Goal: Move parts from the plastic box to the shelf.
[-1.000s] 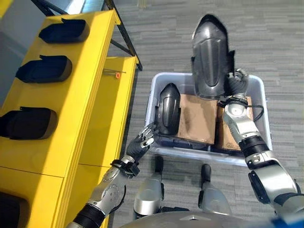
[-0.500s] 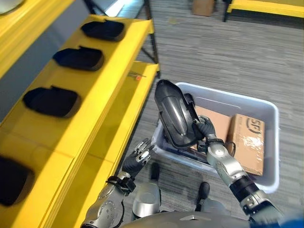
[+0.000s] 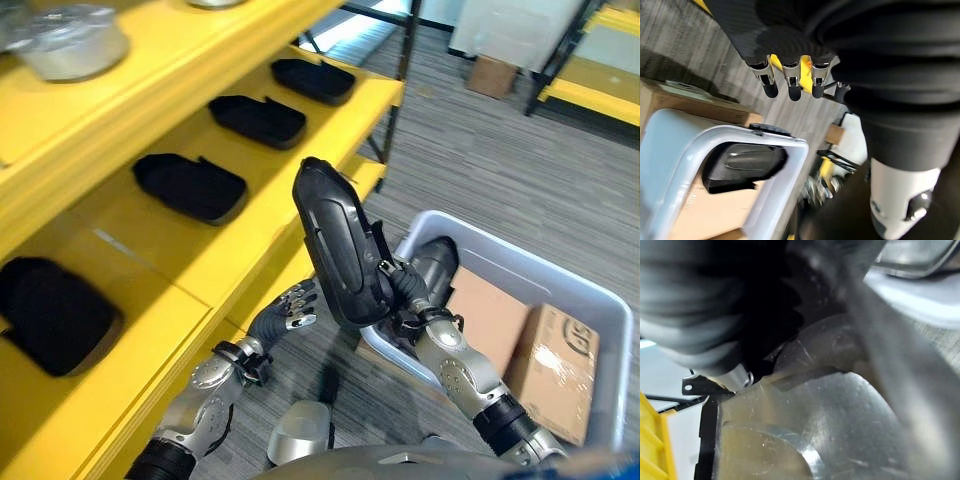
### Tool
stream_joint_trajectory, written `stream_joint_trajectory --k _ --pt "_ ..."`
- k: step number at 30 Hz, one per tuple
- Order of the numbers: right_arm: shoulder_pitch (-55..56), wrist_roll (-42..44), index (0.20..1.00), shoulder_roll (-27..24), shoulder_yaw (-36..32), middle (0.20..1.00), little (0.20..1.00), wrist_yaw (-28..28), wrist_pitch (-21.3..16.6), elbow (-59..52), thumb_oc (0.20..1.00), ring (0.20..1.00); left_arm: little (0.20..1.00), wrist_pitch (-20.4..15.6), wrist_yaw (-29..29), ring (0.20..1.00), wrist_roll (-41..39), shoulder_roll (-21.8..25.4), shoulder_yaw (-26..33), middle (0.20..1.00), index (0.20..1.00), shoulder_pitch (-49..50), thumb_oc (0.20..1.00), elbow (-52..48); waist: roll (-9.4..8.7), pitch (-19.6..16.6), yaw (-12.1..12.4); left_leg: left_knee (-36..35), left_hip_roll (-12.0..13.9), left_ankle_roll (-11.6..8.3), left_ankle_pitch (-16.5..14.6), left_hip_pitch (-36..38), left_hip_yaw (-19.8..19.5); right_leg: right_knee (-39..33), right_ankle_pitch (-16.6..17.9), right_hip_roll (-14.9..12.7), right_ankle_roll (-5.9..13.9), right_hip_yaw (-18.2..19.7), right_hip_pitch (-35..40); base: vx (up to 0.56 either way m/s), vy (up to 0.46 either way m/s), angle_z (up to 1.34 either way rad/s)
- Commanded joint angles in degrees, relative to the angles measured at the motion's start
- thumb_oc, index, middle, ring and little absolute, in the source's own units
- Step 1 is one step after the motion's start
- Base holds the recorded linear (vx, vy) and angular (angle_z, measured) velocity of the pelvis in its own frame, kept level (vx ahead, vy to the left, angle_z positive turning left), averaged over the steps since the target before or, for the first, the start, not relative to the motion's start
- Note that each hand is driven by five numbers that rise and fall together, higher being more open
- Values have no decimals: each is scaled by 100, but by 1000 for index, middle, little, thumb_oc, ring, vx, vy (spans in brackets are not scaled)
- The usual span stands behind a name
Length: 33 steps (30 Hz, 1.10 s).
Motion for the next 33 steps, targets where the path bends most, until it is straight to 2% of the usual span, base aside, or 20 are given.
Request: stream_joint_trajectory --k 1,3,5,8,13,16,18,21,22,24,25,26,27,28,30,32,33 --pt "-582 219 200 133 -189 200 200 -55 -371 -219 200 200 1000 145 83 1000 92 -128 -66 1000 1000 85 1000 -243 -199 -117 45 -56 -270 -2 -894 726 367 -1035 435 806 -267 -89 -106 69 4 97" --pt "-589 237 200 80 -192 200 200 21 -229 -263 200 200 1000 204 157 1000 98 -234 -41 1000 1000 199 1000 -323 -224 -78 -7 -56 -348 7 -874 799 355 -1116 385 1183 -448 81 -82 51 -8 42" --pt "-555 230 200 83 -140 200 200 -50 -191 -347 200 200 1000 220 167 1000 158 -280 -38 1000 1000 274 1000 -377 -208 -43 -40 -56 -368 44 -880 846 432 -1143 366 1245 -502 143 -66 5 -34 28" --pt "-581 310 200 -7 -67 200 200 23 -134 -368 200 200 1000 60 210 1000 146 -308 19 1000 1000 455 1000 -254 -221 11 74 -56 -491 47 -873 808 207 -1515 537 1151 -509 134 54 -28 -116 30" --pt "-517 473 200 -50 24 200 200 -74 -112 -378 200 200 1000 -37 -88 1000 338 -394 82 1000 1000 849 1000 -261 -145 29 220 -56 -341 -145 -775 707 201 -1782 600 1042 -527 -151 182 -32 -78 16" --pt "-258 432 200 -77 25 200 200 -93 -110 -500 200 200 1000 -59 -221 1000 273 -353 56 1000 1000 822 1000 -138 -60 25 37 -56 -238 -201 -763 681 723 -1781 562 953 -516 -506 186 -32 -17 32" --pt "-152 422 200 -137 -1 200 200 -95 -134 -563 200 200 1000 -85 -222 1000 190 -316 -61 1000 1000 713 1000 -98 -17 67 -131 -6 -158 -210 -783 727 1155 -1724 542 878 -540 -604 128 -80 26 88" --pt "-101 406 200 -191 -48 200 200 -3 -131 -557 200 200 1000 -130 -169 1000 171 -336 -133 1000 1000 678 1000 -97 -20 129 -218 284 -134 -222 -907 695 1302 -1685 539 796 -565 -619 126 -73 31 72" --pt "-57 398 200 -257 -110 200 200 129 -63 -569 200 200 1000 -194 -96 1000 134 -369 -176 1000 1000 739 1000 -114 -45 198 -256 724 -119 -258 -1067 605 1356 -1629 553 683 -586 -664 132 -65 60 26" --pt "-55 404 200 -272 -119 200 200 161 -53 -571 200 200 1000 -208 -71 1000 132 -378 -177 1000 1000 754 1000 -117 -54 212 -258 831 -113 -266 -1104 578 1368 -1613 557 657 -590 -673 132 -82 80 11" --pt "-62 416 200 -371 -144 200 200 240 -59 -607 200 200 1000 -330 15 1000 155 -387 -129 1000 1000 789 1000 -151 -94 282 -254 1366 -59 -296 -1266 382 1378 -1504 598 489 -603 -703 66 -126 141 1" --pt "-77 494 200 -407 -152 200 200 294 -77 -596 200 200 1000 -417 127 1000 93 -396 -85 1000 1000 809 1000 -174 -97 312 -238 1555 -5 -316 -1279 295 1358 -1450 606 418 -613 -708 26 -196 270 -1" --pt "-96 403 200 -454 -154 200 200 293 -134 -666 200 200 1000 -554 192 1000 -298 -418 37 1000 1000 828 1000 -171 -66 331 -249 1712 164 -372 -1184 207 1375 -1343 571 326 -635 -725 -51 -194 397 -5" --pt "-96 394 200 -493 -169 200 200 268 -89 -795 200 200 1000 -669 49 1000 -534 -487 205 1000 1000 862 1000 -138 11 304 -274 1655 388 -467 -960 205 1340 -1236 501 253 -643 -725 -141 -209 489 -3" --pt "-94 286 200 -547 -204 200 200 267 -28 -874 200 200 1000 -735 -36 1000 -382 -517 304 1000 1000 911 1000 -124 113 269 -296 1367 585 -600 -740 328 1237 -1131 422 216 -635 -698 -224 -160 431 23" --pt "-91 247 200 -612 -224 200 200 278 85 -947 200 200 1000 -792 -52 1000 -385 -517 343 1000 1000 910 1000 -126 176 265 -301 1186 628 -663 -662 402 1132 -1072 379 190 -604 -673 -252 -151 428 29" --pt "-78 259 200 -660 -267 200 200 294 212 -964 200 200 1000 -800 -38 1000 -482 -478 387 1000 1000 894 1000 -165 224 274 -336 1093 551 -648 -865 484 1139 -974 327 107 -527 -628 -247 -175 510 34"
